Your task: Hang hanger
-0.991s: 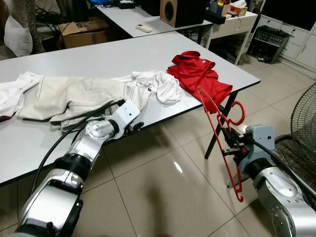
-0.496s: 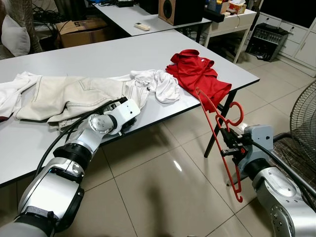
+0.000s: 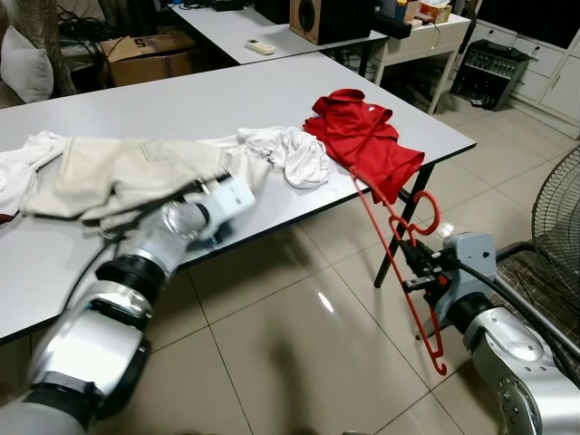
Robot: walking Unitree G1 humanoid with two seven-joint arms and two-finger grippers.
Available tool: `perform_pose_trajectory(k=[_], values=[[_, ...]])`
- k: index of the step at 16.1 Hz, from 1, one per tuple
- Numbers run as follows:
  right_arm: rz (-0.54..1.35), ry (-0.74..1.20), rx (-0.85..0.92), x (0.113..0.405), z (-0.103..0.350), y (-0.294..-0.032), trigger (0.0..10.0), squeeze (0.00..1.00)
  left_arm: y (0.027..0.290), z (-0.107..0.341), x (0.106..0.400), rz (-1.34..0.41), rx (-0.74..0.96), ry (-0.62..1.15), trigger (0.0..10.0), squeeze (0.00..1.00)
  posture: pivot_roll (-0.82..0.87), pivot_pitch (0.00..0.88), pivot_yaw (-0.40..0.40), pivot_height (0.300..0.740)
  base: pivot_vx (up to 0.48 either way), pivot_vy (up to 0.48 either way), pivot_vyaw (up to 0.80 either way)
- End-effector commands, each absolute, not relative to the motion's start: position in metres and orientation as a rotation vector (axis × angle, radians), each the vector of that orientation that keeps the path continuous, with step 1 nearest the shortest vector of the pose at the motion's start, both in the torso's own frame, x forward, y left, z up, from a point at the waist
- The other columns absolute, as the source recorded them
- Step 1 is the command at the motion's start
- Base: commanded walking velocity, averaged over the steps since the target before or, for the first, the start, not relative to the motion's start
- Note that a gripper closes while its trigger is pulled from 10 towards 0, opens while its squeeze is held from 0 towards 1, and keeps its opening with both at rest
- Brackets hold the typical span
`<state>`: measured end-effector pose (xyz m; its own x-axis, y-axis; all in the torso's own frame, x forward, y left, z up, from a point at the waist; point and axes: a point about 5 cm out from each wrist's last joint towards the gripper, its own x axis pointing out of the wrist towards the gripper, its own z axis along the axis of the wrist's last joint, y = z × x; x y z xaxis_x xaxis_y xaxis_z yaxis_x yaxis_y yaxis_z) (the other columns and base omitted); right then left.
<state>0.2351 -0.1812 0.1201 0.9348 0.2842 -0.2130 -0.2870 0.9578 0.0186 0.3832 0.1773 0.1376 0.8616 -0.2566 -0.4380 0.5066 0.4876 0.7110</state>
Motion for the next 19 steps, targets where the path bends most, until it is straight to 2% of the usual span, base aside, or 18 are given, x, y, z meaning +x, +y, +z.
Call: perform_pose_trajectory(k=[1, 5, 8, 9, 10, 11, 12, 14, 15, 18, 19], values=[[0.323, 0.211, -0.017, 0.235, 0.122, -0.18, 10.0, 0.0, 0.18, 0.169, 0.392, -0.392, 0.999, 0.156, 0.0, 0.0, -0.15, 0.0, -0.001, 0.74, 0.0, 0.0, 0.0], [0.473, 0.18, 0.017, 0.239, 0.128, -0.166, 10.0, 0.0, 0.188, 0.242, 0.395, -0.25, 1.15, -0.175, 0.0, 0.0, -0.11, 0.0, -0.018, 0.74, 0.0, 0.0, 0.0], [0.672, 0.126, 0.065, 0.249, 0.142, -0.138, 10.0, 0.0, 0.188, 0.281, 0.39, -0.255, 1.248, -0.293, 0.0, 0.0, -0.07, 0.0, -0.031, 0.74, 0.0, 0.0, 0.0], [0.704, 0.107, 0.078, 0.25, 0.147, -0.134, 10.0, 0.0, 0.188, 0.285, 0.389, -0.265, 1.261, -0.306, 0.0, 0.0, -0.05, 0.0, -0.036, 0.74, 0.0, 0.0, 0.0], [0.784, 0.062, 0.121, 0.254, 0.159, -0.124, 10.0, 0.0, 0.18, 0.283, 0.383, -0.439, 1.131, -0.267, 0.0, 0.0, -0.03, 0.0, -0.041, 0.74, 0.0, 0.0, 0.0], [0.822, 0.048, 0.131, 0.257, 0.164, -0.12, 10.0, 0.0, 0.177, 0.277, 0.379, -0.512, 1.075, -0.225, 0.0, 0.0, -0.02, 0.0, -0.042, 0.74, 0.0, 0.0, 0.0], [0.83, 0.046, 0.129, 0.257, 0.165, -0.118, 10.0, 0.0, 0.177, 0.276, 0.378, -0.517, 1.089, -0.224, 0.0, 0.0, -0.02, 0.0, -0.042, 0.74, 0.0, 0.0, 0.0], [0.85, 0.086, 0.094, 0.266, 0.159, -0.113, 10.0, 0.0, 0.186, 0.287, 0.38, -0.377, 1.19, -0.27, 0.0, 0.0, -0.01, 0.0, -0.047, 0.74, 0.0, 0.0, 0.0], [0.854, 0.122, 0.077, 0.27, 0.155, -0.11, 10.0, 0.0, 0.185, 0.295, 0.378, -0.37, 1.191, -0.298, 0.0, 0.0, 0.0, 0.0, -0.052, 0.74, 0.0, 0.0, 0.0], [0.879, 0.173, 0.128, 0.286, 0.154, -0.099, 10.0, 0.0, 0.175, 0.295, 0.368, -0.514, 1.162, -0.278, 0.0, 0.0, 0.01, 0.0, -0.056, 0.74, 0.0, 0.0, 0.0], [0.848, 0.184, 0.098, 0.299, 0.152, -0.098, 10.0, 0.0, 0.173, 0.288, 0.365, -0.554, 1.164, -0.248, 0.0, 0.0, 0.02, 0.0, -0.062, 0.74, 0.0, 0.0, 0.0]])
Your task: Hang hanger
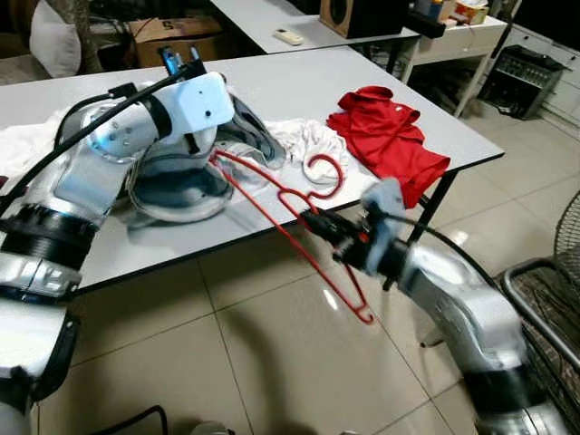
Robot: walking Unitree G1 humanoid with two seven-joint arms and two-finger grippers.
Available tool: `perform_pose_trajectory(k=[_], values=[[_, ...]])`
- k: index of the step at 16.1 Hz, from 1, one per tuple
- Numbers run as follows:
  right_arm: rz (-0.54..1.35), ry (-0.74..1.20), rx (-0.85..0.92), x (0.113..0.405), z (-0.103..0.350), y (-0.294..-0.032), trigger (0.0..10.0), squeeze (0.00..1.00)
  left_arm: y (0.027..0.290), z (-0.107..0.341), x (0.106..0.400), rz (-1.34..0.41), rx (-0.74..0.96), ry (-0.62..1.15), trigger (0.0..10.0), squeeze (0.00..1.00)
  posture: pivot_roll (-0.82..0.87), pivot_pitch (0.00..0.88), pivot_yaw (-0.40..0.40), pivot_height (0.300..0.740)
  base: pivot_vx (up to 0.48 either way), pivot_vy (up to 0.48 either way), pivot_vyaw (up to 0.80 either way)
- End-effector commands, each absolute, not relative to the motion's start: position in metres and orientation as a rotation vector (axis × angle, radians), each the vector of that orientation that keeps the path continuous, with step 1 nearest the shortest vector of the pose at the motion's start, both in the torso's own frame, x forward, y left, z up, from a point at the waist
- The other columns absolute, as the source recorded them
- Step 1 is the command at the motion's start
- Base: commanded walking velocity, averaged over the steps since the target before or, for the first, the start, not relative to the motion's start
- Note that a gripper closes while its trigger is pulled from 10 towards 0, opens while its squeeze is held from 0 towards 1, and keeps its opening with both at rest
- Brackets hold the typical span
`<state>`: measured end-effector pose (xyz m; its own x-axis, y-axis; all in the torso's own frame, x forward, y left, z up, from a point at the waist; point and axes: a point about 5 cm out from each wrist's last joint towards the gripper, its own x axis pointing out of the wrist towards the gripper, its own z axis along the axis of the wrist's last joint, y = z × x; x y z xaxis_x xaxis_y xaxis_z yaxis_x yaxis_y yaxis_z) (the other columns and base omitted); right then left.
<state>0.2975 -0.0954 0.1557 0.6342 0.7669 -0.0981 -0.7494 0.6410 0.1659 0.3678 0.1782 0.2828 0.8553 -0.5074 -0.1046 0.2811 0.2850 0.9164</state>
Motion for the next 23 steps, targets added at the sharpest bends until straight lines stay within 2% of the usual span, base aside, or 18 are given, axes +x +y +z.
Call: perform_pose_trajectory(k=[1, 3, 4, 5, 6, 7, 10, 13, 14, 16, 19, 21, 23], values=[[0.828, 0.179, 0.093, 0.305, 0.153, -0.099, 10.0, 0.0, 0.173, 0.285, 0.364, -0.569, 1.167, -0.229, 0.0, 0.0, 0.02, 0.0, -0.062, 0.74, 0.0, 0.0, 0.0], [0.786, 0.144, 0.134, 0.32, 0.163, -0.1, 10.0, 0.0, 0.182, 0.28, 0.365, -0.538, 1.187, -0.196, 0.0, 0.0, 0.03, 0.0, -0.076, 0.74, 0.0, 0.0, 0.0], [0.76, 0.12, 0.199, 0.33, 0.174, -0.102, 10.0, 0.0, 0.201, 0.293, 0.371, -0.403, 1.207, -0.205, 0.0, 0.0, 0.04, 0.0, -0.088, 0.74, 0.0, 0.0, 0.0], [0.753, 0.116, 0.209, 0.332, 0.176, -0.103, 10.0, 0.0, 0.205, 0.3, 0.373, -0.363, 1.207, -0.215, 0.0, 0.0, 0.04, 0.0, -0.088, 0.74, 0.0, 0.0, 0.0], [0.726, 0.151, 0.225, 0.337, 0.175, -0.109, 10.0, 0.0, 0.221, 0.33, 0.376, -0.191, 1.183, -0.281, 0.0, 0.0, 0.04, 0.0, -0.088, 0.74, 0.0, 0.0, 0.0], [0.686, 0.223, 0.193, 0.34, 0.165, -0.115, 10.0, 0.0, 0.228, 0.345, 0.376, -0.117, 1.179, -0.315, 0.0, 0.0, 0.04, 0.0, -0.087, 0.74, 0.0, 0.0, 0.0], [0.551, 0.337, 0.099, 0.344, 0.141, -0.134, 10.0, 0.0, 0.236, 0.364, 0.378, -0.046, 1.214, -0.346, 0.0, 0.0, 0.03, 0.0, -0.078, 0.74, 0.0, 0.0, 0.0], [0.523, 0.34, 0.12, 0.342, 0.139, -0.14, 10.0, 0.0, 0.242, 0.385, 0.378, 0.033, 1.235, -0.397, 0.0, 0.0, 0.02, 0.0, -0.065, 0.74, 0.0, 0.0, 0.0], [0.648, 0.214, 0.235, 0.332, 0.159, -0.133, 10.0, 0.0, 0.239, 0.388, 0.38, -0.002, 1.239, -0.381, 0.0, 0.0, 0.04, 0.0, -0.064, 0.74, 0.0, 0.0, 0.0], [0.802, 0.117, 0.305, 0.313, 0.175, -0.13, 10.0, 0.0, 0.232, 0.369, 0.385, -0.087, 1.221, -0.331, 0.0, 0.0, 0.03, 0.0, -0.061, 0.74, 0.0, 0.0, 0.0], [0.926, 0.154, 0.303, 0.275, 0.17, -0.139, 10.0, 0.0, 0.221, 0.32, 0.391, -0.188, 1.17, -0.23, 0.0, 0.0, 0.03, 0.0, -0.067, 0.74, 0.0, 0.0, 0.0], [0.994, 0.195, 0.324, 0.254, 0.165, -0.139, 10.0, 0.0, 0.214, 0.304, 0.39, -0.235, 1.138, -0.216, 0.0, 0.0, 0.02, 0.0, -0.065, 0.74, 0.0, 0.0, 0.0], [0.999, 0.223, 0.338, 0.251, 0.161, -0.134, 10.0, 0.0, 0.199, 0.297, 0.385, -0.316, 1.093, -0.233, 0.0, 0.0, 0.01, 0.0, -0.067, 0.74, 0.0, 0.0, 0.0]])
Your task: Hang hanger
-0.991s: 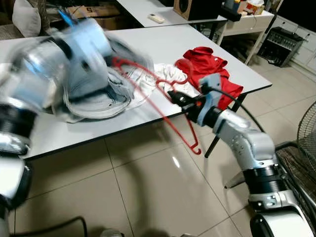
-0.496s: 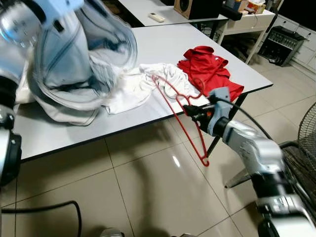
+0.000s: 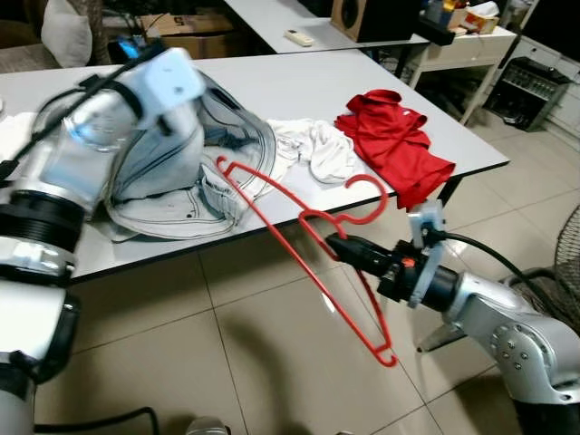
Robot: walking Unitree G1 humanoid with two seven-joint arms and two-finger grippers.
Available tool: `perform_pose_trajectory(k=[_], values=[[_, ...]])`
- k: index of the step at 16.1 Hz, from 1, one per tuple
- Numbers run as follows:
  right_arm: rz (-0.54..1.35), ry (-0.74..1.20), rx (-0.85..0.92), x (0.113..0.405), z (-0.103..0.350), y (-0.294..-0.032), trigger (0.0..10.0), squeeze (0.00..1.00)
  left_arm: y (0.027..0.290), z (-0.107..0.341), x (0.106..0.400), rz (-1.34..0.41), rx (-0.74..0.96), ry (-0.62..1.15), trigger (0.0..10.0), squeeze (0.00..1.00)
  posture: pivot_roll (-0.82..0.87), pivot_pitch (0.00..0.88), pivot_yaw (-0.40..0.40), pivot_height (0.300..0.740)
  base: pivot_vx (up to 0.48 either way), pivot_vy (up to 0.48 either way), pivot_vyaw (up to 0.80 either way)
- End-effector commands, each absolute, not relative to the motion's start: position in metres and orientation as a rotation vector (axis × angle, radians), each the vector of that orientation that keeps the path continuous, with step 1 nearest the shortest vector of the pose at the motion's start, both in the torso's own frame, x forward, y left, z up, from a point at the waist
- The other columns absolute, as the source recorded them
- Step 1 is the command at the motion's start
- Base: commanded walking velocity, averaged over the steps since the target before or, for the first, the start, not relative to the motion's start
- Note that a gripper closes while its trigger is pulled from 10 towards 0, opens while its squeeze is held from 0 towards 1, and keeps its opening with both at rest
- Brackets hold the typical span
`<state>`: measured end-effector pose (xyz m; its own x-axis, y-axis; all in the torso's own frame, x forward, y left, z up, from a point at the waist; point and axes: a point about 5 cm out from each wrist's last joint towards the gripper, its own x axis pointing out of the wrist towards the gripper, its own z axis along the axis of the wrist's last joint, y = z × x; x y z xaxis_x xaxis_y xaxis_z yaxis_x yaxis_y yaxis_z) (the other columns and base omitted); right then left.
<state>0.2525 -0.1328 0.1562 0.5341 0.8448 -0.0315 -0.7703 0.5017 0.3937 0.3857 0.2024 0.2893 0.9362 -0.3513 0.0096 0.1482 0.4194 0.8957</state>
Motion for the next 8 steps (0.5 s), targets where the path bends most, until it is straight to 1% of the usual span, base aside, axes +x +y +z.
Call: perform_pose_trajectory(k=[1, 3, 4, 6, 7, 8], values=[[0.978, 0.24, 0.357, 0.256, 0.158, -0.129, 10.0, 0.0, 0.191, 0.296, 0.382, -0.367, 1.076, -0.249, 0.0, 0.0, 0.01, 0.0, -0.069, 0.74, 0.0, 0.0, 0.0], [0.878, 0.308, 0.36, 0.285, 0.147, -0.111, 10.0, 0.0, 0.169, 0.289, 0.367, -0.559, 0.971, -0.247, 0.0, 0.0, 0.01, 0.0, -0.078, 0.74, 0.0, 0.0, 0.0], [0.85, 0.315, 0.358, 0.301, 0.145, -0.103, 10.0, 0.0, 0.166, 0.293, 0.362, -0.6, 0.944, -0.243, 0.0, 0.0, 0.01, 0.0, -0.08, 0.74, 0.0, 0.0, 0.0], [0.817, 0.337, 0.353, 0.322, 0.148, -0.09, 10.0, 0.0, 0.17, 0.319, 0.358, -0.584, 0.932, -0.283, 0.0, 0.0, 0.04, 0.0, -0.096, 0.74, 0.0, 0.0, 0.0], [0.802, 0.34, 0.353, 0.328, 0.15, -0.087, 10.0, 0.0, 0.178, 0.335, 0.357, -0.538, 0.964, -0.304, 0.0, 0.0, 0.05, 0.0, -0.103, 0.74, 0.0, 0.0, 0.0], [0.788, 0.345, 0.342, 0.333, 0.152, -0.086, 10.0, 0.0, 0.192, 0.353, 0.357, -0.464, 1.003, -0.316, 0.0, 0.0, 0.06, 0.0, -0.112, 0.74, 0.0, 0.0, 0.0]])
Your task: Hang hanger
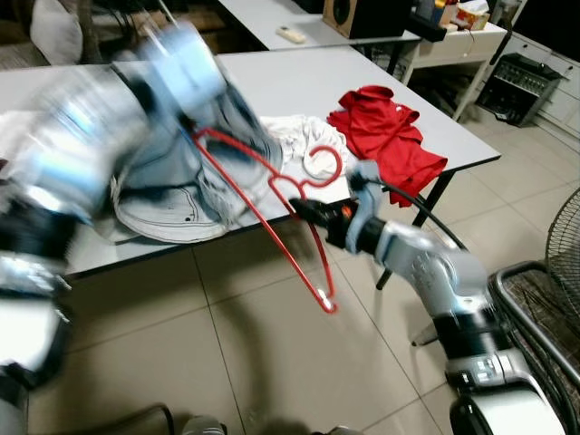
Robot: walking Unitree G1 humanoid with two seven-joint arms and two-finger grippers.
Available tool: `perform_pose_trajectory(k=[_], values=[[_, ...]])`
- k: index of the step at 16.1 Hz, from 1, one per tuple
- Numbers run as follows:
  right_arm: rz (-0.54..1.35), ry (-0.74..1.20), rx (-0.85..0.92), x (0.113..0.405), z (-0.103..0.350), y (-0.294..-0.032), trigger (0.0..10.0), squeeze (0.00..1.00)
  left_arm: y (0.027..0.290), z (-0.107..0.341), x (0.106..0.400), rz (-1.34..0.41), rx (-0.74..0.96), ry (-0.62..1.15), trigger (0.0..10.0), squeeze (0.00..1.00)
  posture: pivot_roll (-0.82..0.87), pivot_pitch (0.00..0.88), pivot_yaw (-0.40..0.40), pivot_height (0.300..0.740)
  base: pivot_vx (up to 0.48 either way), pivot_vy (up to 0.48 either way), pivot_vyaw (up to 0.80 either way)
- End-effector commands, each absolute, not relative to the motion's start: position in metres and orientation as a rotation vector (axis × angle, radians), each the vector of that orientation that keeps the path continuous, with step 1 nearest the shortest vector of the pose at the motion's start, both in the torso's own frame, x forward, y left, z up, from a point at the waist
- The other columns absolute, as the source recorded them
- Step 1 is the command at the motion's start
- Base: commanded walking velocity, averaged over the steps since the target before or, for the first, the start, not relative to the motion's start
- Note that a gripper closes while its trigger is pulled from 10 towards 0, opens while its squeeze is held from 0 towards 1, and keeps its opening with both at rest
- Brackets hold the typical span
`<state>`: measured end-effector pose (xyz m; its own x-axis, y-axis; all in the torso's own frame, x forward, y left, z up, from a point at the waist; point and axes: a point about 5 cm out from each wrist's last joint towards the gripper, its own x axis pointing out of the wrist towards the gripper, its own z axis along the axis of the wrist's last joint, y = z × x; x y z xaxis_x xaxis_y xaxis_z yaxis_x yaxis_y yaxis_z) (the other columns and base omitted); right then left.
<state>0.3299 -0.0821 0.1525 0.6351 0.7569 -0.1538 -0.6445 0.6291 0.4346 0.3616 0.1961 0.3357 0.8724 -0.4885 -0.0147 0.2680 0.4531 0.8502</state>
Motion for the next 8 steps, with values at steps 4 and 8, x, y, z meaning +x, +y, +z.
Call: perform_pose_trajectory(k=[4, 8], values=[[0.703, 0.395, 0.281, 0.34, 0.144, -0.099, 10.0, 0.0, 0.26, 0.407, 0.349, -0.079, 1.293, -0.246, 0.0, 0.0, 0.09, 0.0, -0.121, 0.74, 0.0, 0.0, 0.0], [0.687, 0.329, 0.284, 0.339, 0.152, -0.111, 10.0, 0.0, 0.277, 0.444, 0.336, 0.009, 1.323, -0.276, 0.0, 0.0, 0.11, 0.0, -0.104, 0.74, 0.0, 0.0, 0.0]])
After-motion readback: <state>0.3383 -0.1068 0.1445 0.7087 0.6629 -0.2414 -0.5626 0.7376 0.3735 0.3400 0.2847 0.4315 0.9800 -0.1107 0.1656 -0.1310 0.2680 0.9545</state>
